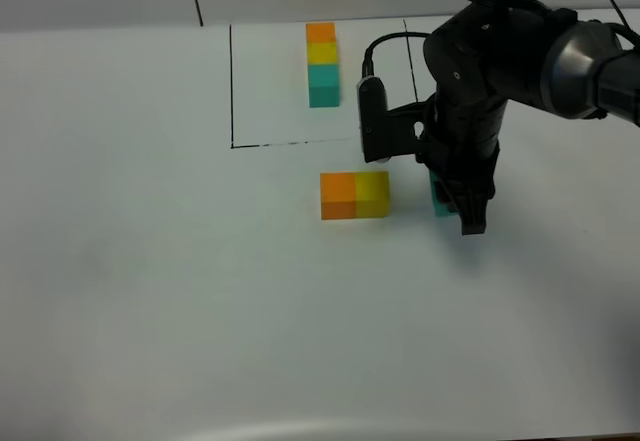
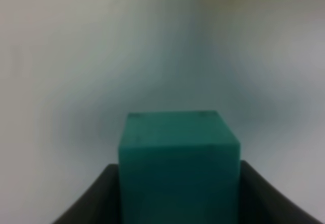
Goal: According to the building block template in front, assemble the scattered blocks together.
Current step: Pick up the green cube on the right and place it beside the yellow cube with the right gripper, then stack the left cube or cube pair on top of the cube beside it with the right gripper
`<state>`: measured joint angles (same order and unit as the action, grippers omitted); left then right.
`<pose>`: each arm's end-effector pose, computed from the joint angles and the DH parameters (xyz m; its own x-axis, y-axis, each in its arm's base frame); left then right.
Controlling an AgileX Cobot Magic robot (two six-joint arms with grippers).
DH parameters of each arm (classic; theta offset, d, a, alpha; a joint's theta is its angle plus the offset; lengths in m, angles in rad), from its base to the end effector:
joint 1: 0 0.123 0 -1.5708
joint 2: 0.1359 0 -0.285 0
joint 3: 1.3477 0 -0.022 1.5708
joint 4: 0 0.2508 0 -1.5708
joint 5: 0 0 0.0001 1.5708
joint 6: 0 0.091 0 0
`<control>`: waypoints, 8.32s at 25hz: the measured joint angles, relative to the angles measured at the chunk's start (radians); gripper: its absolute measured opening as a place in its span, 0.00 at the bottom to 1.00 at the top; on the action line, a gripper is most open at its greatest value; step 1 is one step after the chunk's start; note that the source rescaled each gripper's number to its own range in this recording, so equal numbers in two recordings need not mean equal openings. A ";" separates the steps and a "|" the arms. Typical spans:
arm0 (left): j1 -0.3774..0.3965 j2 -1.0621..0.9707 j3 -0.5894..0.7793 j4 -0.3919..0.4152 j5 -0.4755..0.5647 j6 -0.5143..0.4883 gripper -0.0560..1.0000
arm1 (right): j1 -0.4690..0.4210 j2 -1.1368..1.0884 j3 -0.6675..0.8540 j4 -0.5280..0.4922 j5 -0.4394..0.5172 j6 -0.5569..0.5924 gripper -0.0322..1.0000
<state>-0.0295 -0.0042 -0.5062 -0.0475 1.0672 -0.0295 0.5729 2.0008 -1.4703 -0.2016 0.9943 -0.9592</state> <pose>-0.0066 -0.0036 0.2785 -0.4548 -0.0390 -0.8898 0.0428 0.9969 -0.0655 0.3456 0.2048 0.1871 0.0519 -0.9956 0.0776 -0.9766 -0.0669 -0.2044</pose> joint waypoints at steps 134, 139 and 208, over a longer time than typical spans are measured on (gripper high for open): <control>0.000 0.000 0.000 0.000 0.000 0.000 0.69 | -0.339 -0.696 0.882 0.340 -0.806 0.666 0.77; 0.000 0.000 0.000 0.000 0.000 0.000 0.69 | -0.239 -0.509 0.630 0.246 -0.598 0.475 0.77; 0.000 0.000 0.000 0.000 0.000 0.000 0.69 | 0.085 0.263 -0.331 0.088 0.069 1.556 0.04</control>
<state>-0.0295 -0.0042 -0.5062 -0.0475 1.0672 -0.0295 0.6576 2.2640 -1.8009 -0.1132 1.0629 0.5967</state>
